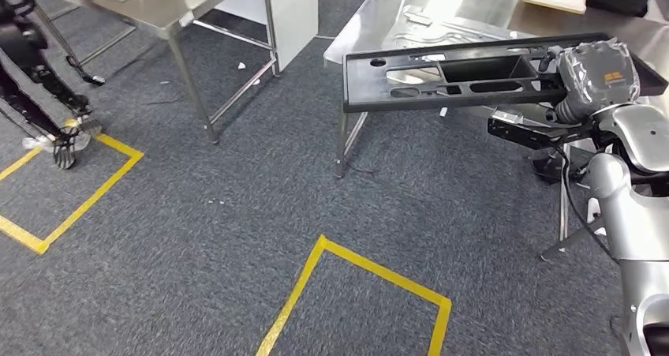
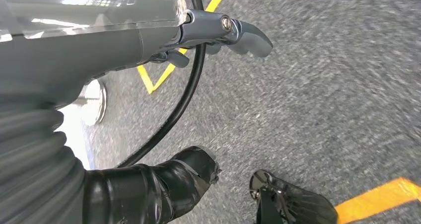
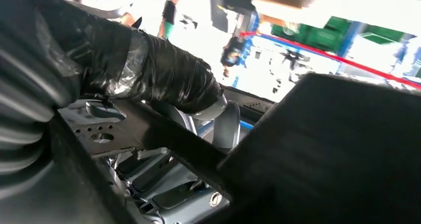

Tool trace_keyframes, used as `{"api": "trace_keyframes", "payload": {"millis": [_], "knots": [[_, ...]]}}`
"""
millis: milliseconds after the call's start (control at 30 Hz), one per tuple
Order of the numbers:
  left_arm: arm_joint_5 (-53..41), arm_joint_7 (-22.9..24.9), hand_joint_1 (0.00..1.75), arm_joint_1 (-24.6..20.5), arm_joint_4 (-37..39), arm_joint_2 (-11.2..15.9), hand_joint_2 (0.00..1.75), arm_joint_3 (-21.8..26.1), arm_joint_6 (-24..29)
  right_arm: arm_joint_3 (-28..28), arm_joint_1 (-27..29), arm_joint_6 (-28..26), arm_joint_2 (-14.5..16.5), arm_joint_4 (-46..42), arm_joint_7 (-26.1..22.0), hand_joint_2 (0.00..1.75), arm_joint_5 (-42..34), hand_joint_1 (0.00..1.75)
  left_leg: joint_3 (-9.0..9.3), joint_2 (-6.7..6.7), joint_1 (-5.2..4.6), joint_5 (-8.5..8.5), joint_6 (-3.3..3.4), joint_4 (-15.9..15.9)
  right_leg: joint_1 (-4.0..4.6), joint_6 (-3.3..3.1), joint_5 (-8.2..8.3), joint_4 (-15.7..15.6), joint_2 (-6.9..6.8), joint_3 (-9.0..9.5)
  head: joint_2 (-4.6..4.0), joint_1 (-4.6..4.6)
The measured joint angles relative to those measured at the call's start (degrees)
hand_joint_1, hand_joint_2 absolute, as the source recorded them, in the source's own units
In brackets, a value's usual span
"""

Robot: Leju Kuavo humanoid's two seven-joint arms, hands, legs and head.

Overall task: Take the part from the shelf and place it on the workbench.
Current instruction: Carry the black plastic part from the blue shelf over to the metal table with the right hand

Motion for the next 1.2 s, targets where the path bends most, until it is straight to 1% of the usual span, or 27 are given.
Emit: {"api": "trace_keyframes", "payload": {"millis": [33, 67, 133, 167, 200, 233, 267, 300, 333, 367, 433, 500, 567, 600, 633, 700, 733, 767, 800, 833, 867, 900, 967, 1000, 1100, 1167, 1200], "knots": [[0.00, -0.02, 0.00, -0.11, 0.00, 0.00, 1.75, 0.00, 0.00, -0.08, 0.02, -0.02, -0.08, -0.03, -0.01, 1.75, 0.00, 1.75, 0.24, 0.62, -0.02, -0.28, -0.38, -0.03, 0.00, -0.40, -0.02, -0.08, 0.81, 0.05, 0.00, 0.01], [0.00, -0.03, 0.00, -0.21, 0.00, 0.01, 1.75, 0.00, 0.00, -0.20, 0.08, -0.03, -0.16, -0.09, -0.01, 1.75, 0.01, 1.75, 0.41, 0.39, 0.08, -0.69, -0.74, 0.25, -0.09, -0.76, 0.00, -0.25, 1.50, 0.20, 0.00, 0.00], [0.00, -0.06, 0.00, -0.24, 0.00, 0.02, 1.75, 0.00, 0.00, -0.41, 0.05, -0.03, -0.24, -0.28, -0.01, 1.75, 0.11, 1.75, -0.68, -2.33, 0.32, -2.83, -1.22, 3.42, -0.39, -1.56, 0.07, -0.63, 2.75, 0.63, 0.00, -0.01], [0.00, -0.08, 0.00, -0.20, 0.00, 0.03, 1.75, 0.00, 0.01, -0.46, 0.02, -0.03, -0.15, -0.36, 0.00, 1.75, 0.16, 1.75, -2.25, -4.21, 0.49, -4.53, -1.28, 6.75, -0.45, -1.86, 0.04, -0.70, 3.37, 0.70, 0.00, -0.02], [0.00, -0.09, 0.00, -0.17, 0.00, 0.03, 1.75, 0.00, -0.01, -0.46, 0.00, -0.02, -0.03, -0.40, 0.00, 1.75, 0.20, 1.75, -4.37, -5.39, 0.52, -6.32, -1.27, 10.77, -0.42, -2.08, -0.01, -0.68, 4.08, 0.71, 0.00, -0.03], [0.01, -0.10, 0.00, -0.12, 0.00, 0.03, 1.75, 0.00, -0.02, -0.45, 0.05, -0.02, 0.12, -0.42, 0.00, 1.75, 0.20, 1.75, -6.47, -5.89, 0.54, -7.56, -1.26, 14.46, -0.33, -2.21, -0.08, -0.63, 4.88, 0.71, 0.00, -0.02], [0.01, -0.10, 0.00, -0.07, 0.00, 0.02, 1.75, 0.00, -0.03, -0.44, 0.12, -0.01, 0.23, -0.42, 0.00, 1.75, 0.20, 1.75, -8.00, -6.09, 0.53, -7.79, -1.21, 16.76, -0.23, -2.28, -0.14, -0.55, 5.75, 0.73, 0.00, -0.02], [0.02, -0.10, 0.00, -0.02, 0.00, 0.01, 1.75, 0.00, -0.04, -0.44, 0.17, -0.01, 0.30, -0.41, 0.00, 1.75, 0.22, 1.75, -8.58, -6.20, 0.52, -6.84, -1.09, 16.98, -0.14, -2.32, -0.22, -0.44, 6.60, 0.76, 0.00, -0.02], [0.02, -0.09, 0.00, 0.03, 0.00, 0.01, 1.75, 0.01, -0.04, -0.44, 0.19, -0.01, 0.33, -0.41, -0.01, 1.75, 0.24, 1.75, -8.09, -6.45, 0.52, -4.81, -0.88, 14.91, -0.07, -2.31, -0.31, -0.29, 7.49, 0.79, 0.00, -0.02], [0.03, -0.08, 0.00, 0.05, 0.00, 0.03, 1.75, 0.01, -0.04, -0.45, 0.20, -0.01, 0.33, -0.41, -0.01, 1.75, 0.26, 1.75, -6.73, -7.23, 0.51, -2.18, -0.56, 11.04, -0.04, -2.24, -0.44, -0.09, 8.36, 0.79, 0.00, -0.02], [0.07, -0.01, 0.00, 0.11, 0.00, 0.16, 1.75, 0.02, -0.03, -0.45, 0.24, -0.02, 0.35, -0.39, -0.01, 1.75, 0.27, 1.75, -3.97, -9.81, 0.53, 1.14, 0.08, 3.99, -0.02, -1.88, -0.67, 0.30, 9.89, 0.61, 0.00, 0.01], [0.11, 0.04, 0.00, 0.05, 0.00, 0.27, 1.75, 0.01, -0.03, -0.49, 0.42, -0.03, 0.32, -0.33, 0.00, 1.75, 0.26, 1.75, -2.88, -10.73, 0.37, 1.61, 0.46, 1.67, -0.25, -1.18, -0.63, 0.35, 11.21, 0.28, 0.00, 0.02], [0.11, 0.09, 0.00, -0.19, 0.00, 0.19, 1.75, 0.00, -0.04, -0.56, 0.76, -0.04, 0.07, -0.29, 0.00, 1.75, 0.26, 1.75, -2.46, -9.28, 0.30, 1.97, 0.93, 1.01, -0.54, -0.37, -0.42, 0.07, 12.03, 0.12, 0.00, -0.01], [0.13, 0.11, 0.00, -0.27, 0.00, 0.13, 1.75, 0.00, -0.04, -0.63, 0.89, -0.05, -0.14, -0.28, 0.00, 1.75, 0.26, 1.75, -2.17, -8.58, 0.37, 2.18, 1.24, 0.50, -0.49, -0.05, -0.53, 0.18, 11.20, 0.02, 0.00, 0.03], [0.14, 0.14, 0.00, -0.26, 0.00, 0.07, 1.75, 0.00, -0.04, -0.69, 0.85, -0.06, -0.34, -0.27, 0.00, 1.75, 0.26, 1.75, -1.86, -7.84, 0.50, 2.41, 1.50, -0.06, -0.38, 0.23, -1.22, 1.19, 9.49, -0.49, 0.00, 0.10], [0.15, 0.14, 0.00, -0.08, 0.00, 0.04, 1.75, 0.01, -0.04, -0.79, 0.60, -0.08, -0.55, -0.22, 0.00, 1.75, 0.26, 1.75, -1.45, -6.43, 0.53, 2.52, 1.85, -0.60, -0.31, 0.76, -4.10, 6.47, 5.50, -3.11, 0.00, 0.23], [0.15, 0.14, 0.00, 0.01, 0.00, 0.05, 1.75, 0.01, -0.04, -0.79, 0.57, -0.09, -0.52, -0.20, 0.00, 1.75, 0.25, 1.75, -1.38, -5.68, 0.50, 2.43, 1.94, -0.63, -0.45, 1.04, -5.89, 10.43, 4.43, -5.15, 0.00, 0.25], [0.15, 0.14, 0.00, 0.06, 0.00, 0.06, 1.75, 0.02, -0.04, -0.79, 0.68, -0.14, -0.49, -0.17, 0.00, 1.75, 0.28, 1.75, -1.37, -5.01, 0.48, 2.29, 1.97, -0.59, -0.62, 1.26, -7.07, 13.83, 4.05, -6.99, 0.00, 0.26], [0.14, 0.14, 0.00, 0.08, 0.00, 0.06, 1.75, 0.02, -0.04, -0.79, 0.84, -0.36, -0.39, -0.15, 0.01, 1.75, 0.61, 1.75, -1.32, -4.48, 0.48, 2.14, 1.93, -0.54, -0.79, 1.44, -7.35, 15.81, 3.91, -8.13, 0.00, 0.25], [0.12, 0.14, 0.00, 0.07, 0.00, 0.05, 1.75, 0.02, -0.05, -0.79, 0.96, -0.79, -0.28, -0.13, 0.03, 1.75, 1.23, 1.75, -1.24, -4.02, 0.50, 1.96, 1.79, -0.47, -0.95, 1.60, -6.58, 15.73, 3.81, -8.20, 0.00, 0.25], [0.08, 0.14, 0.00, 0.04, 0.00, 0.02, 1.75, 0.01, -0.05, -0.80, 1.03, -1.31, -0.15, -0.12, 0.04, 1.75, 2.07, 1.75, -1.10, -3.67, 0.54, 1.75, 1.60, -0.37, -1.08, 1.71, -4.78, 13.15, 3.66, -6.88, 0.00, 0.26], [0.04, 0.14, 0.00, -0.02, 0.00, -0.01, 1.75, 0.01, -0.06, -0.83, 1.08, -1.85, 0.02, -0.12, 0.05, 1.75, 2.99, 1.75, -0.91, -3.33, 0.57, 1.50, 1.36, -0.21, -1.18, 1.75, -2.60, 8.94, 3.36, -4.60, 0.00, 0.26], [-0.02, 0.14, 0.00, -0.17, 0.00, -0.07, 1.75, 0.00, -0.06, -0.91, 1.18, -2.39, 0.34, -0.16, 0.03, 1.75, 4.27, 1.75, -0.71, -2.73, 0.41, 0.98, 0.76, 0.13, -0.88, 1.29, -0.09, 1.81, 2.81, -0.65, 0.00, 0.26], [-0.04, 0.14, 0.00, -0.25, 0.00, -0.07, 1.75, -0.01, -0.06, -0.95, 1.29, -2.46, 0.50, -0.19, 0.02, 1.75, 4.65, 1.75, -0.65, -2.57, 0.31, 0.80, 0.45, 0.25, -0.68, 0.88, 0.12, 0.25, 2.69, 0.19, 0.00, 0.24], [-0.08, 0.15, 0.00, -0.39, 0.00, -0.07, 1.75, -0.02, -0.06, -1.01, 1.71, -2.46, 0.84, -0.27, -0.04, 1.75, 5.32, 1.75, -0.44, -2.55, 0.23, 0.39, -0.47, 0.33, -0.55, -0.40, -0.25, 0.04, 3.02, 0.25, 0.00, 0.22], [0.05, 0.20, 0.00, -0.33, 0.00, -0.05, 1.75, -0.01, -0.08, -1.04, 1.76, -2.40, 0.93, -0.36, -0.10, 1.75, 5.51, 1.75, -1.46, -3.91, 0.36, -1.31, -0.97, 2.76, -0.75, -1.19, -0.28, -0.13, 3.17, 0.48, 0.00, 0.21], [0.21, 0.27, 0.00, -0.27, 0.00, -0.04, 1.75, 0.00, -0.12, -1.05, 1.77, -2.34, 1.04, -0.40, -0.16, 1.75, 5.56, 1.75, -2.96, -4.84, 0.46, -2.97, -1.09, 5.82, -0.76, -1.54, -0.33, -0.19, 3.22, 0.58, 0.00, 0.21]]}}
